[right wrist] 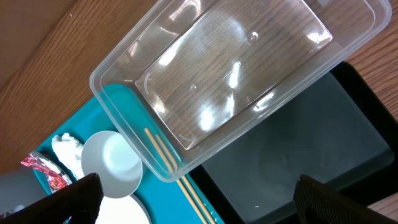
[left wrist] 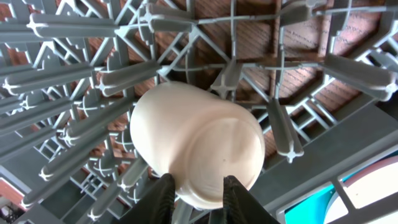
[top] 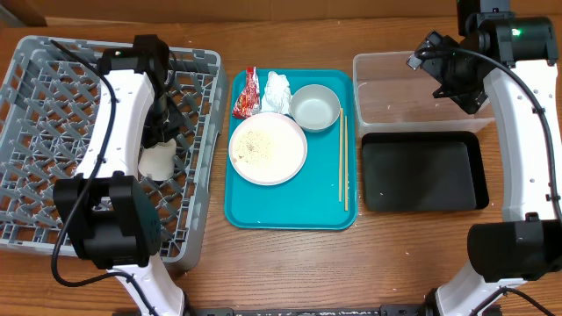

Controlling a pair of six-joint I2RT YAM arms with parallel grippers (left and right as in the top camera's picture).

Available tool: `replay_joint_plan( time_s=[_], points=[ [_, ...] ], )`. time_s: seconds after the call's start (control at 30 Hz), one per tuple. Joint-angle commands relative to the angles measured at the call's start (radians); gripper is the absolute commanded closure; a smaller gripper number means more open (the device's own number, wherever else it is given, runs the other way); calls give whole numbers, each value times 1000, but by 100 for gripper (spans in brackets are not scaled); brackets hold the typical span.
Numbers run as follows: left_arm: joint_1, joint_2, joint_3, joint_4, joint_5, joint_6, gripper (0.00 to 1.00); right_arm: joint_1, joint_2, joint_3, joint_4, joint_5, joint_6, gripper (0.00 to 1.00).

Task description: Sort waste into correct bins and load items into the dishwasher

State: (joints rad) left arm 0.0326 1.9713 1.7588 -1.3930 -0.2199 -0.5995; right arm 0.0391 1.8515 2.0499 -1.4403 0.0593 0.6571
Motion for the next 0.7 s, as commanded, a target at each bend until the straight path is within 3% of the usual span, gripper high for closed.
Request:
replay_joint_plan(
  time_s=[0.0,0.13,0.67],
  points=[
    [-6,3,-32,14,0,2,80,-2,-5,18,2,10,-3,0],
    [-6,3,-33,13,0,5,96,-2,-5,18,2,10,-3,0],
    [-6,2,-19,-74,-44,18,96,-2,-5,18,2,10,-3,0]
  ],
)
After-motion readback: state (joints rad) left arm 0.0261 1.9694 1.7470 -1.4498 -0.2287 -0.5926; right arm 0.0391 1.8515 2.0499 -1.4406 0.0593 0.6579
